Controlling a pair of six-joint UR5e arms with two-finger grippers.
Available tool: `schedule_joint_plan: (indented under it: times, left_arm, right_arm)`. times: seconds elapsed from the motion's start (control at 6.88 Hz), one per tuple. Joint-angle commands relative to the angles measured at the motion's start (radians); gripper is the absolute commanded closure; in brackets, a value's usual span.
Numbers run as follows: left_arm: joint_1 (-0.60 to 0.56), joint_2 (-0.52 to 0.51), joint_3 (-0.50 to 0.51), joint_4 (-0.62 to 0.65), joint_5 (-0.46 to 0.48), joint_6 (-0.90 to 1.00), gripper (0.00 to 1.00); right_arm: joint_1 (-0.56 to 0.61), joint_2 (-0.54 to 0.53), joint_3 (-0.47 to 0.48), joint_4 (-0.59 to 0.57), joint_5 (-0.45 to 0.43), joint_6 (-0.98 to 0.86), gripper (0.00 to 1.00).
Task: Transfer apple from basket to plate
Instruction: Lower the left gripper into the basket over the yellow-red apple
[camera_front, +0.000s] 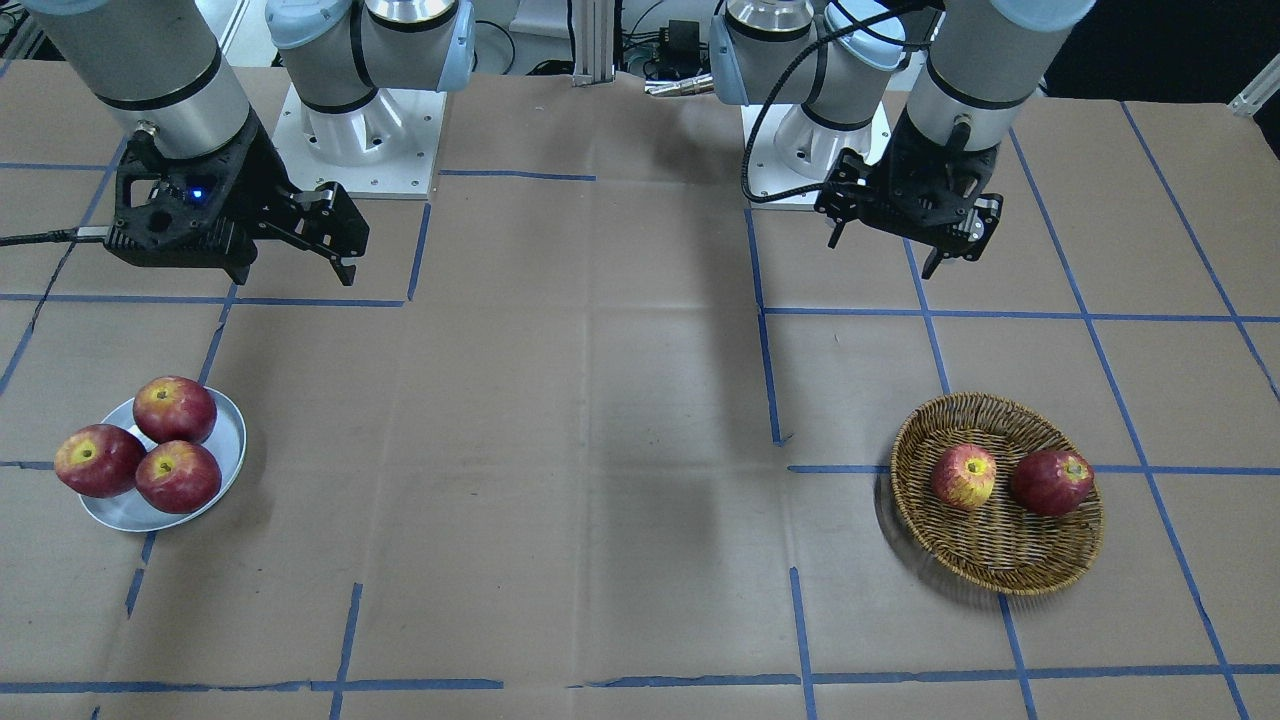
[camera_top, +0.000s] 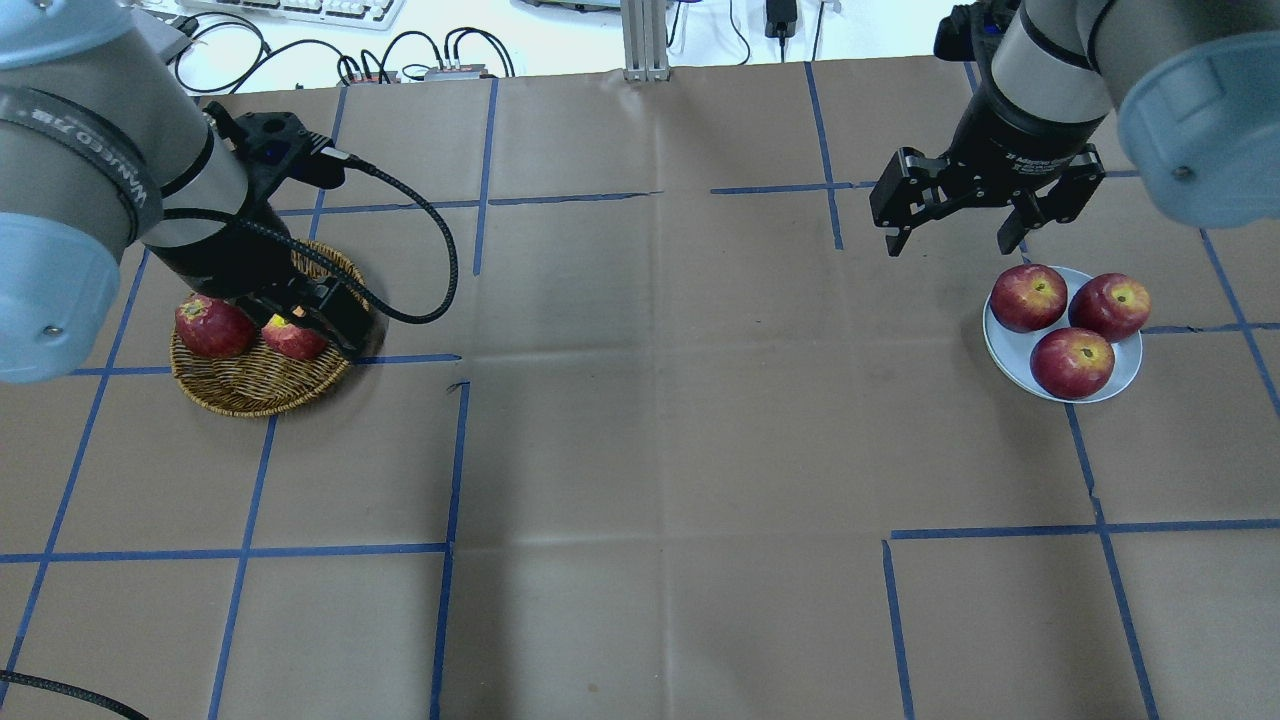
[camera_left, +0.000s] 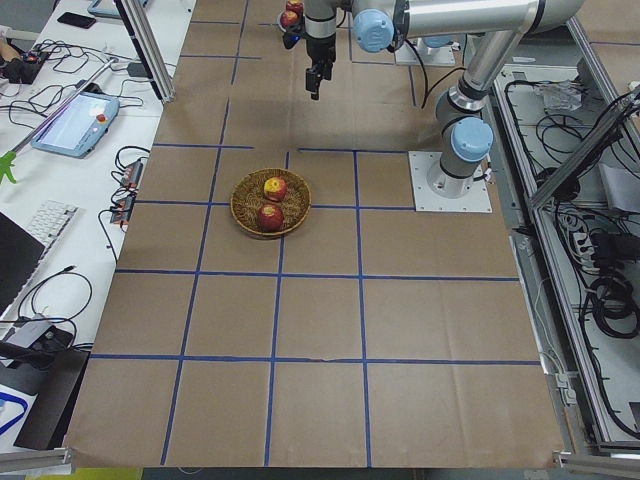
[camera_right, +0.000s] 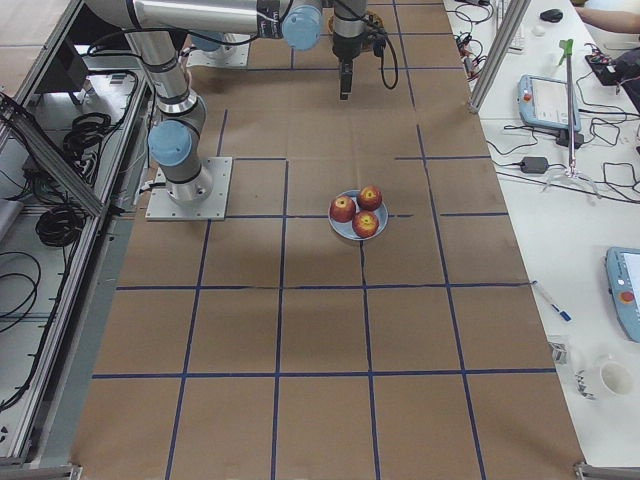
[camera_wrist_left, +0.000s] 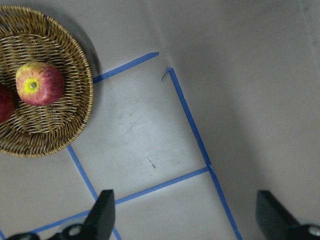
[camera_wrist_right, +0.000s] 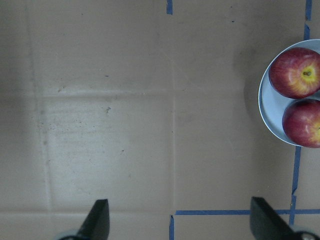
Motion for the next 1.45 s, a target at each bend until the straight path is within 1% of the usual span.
schedule_joint_plan:
  times: [0.0,0.15,0.29,0.44,0.58,0.73,1.02,1.16,1.31]
  left_arm:
    - [0.119,-0.051,-0.126,0.225,0.004,0.13,0.02]
    - [0.148,-0.085,-0.129,0.28,0.03,0.174,0.02]
    - [0.174,-0.126,-0.122,0.284,0.054,0.199,0.02]
    - [0.187,-0.176,-0.123,0.345,0.055,0.204,0.02]
    - [0.187,-0.248,-0.119,0.427,0.058,0.204,0.02]
    - [0.188,-0.307,-0.112,0.465,0.056,0.213,0.02]
    - [0.188,-0.408,-0.106,0.585,0.058,0.218,0.02]
    - [0.188,-0.427,-0.099,0.601,0.058,0.222,0.02]
    - [0.188,-0.441,-0.064,0.598,0.061,0.228,0.02]
  right_arm:
    - [0.0,0.0,0.0,0.0,0.0,0.0,0.0]
    - [0.0,0.0,0.0,0.0,-0.001,0.0,0.0]
    - [0.0,0.0,0.0,0.0,0.0,0.0,0.0]
    - [0.0,0.0,0.0,0.0,0.0,0.0,0.0]
    - [0.0,0.0,0.0,0.0,-0.001,0.0,0.0]
    - [0.0,0.0,0.0,0.0,-0.001,0.0,0.0]
    - [0.0,0.0,0.0,0.0,-0.003,0.0,0.0]
    - [0.0,0.0,0.0,0.0,-0.001,-0.002,0.0]
    - [0.0,0.0,0.0,0.0,-0.001,-0.002,0.0]
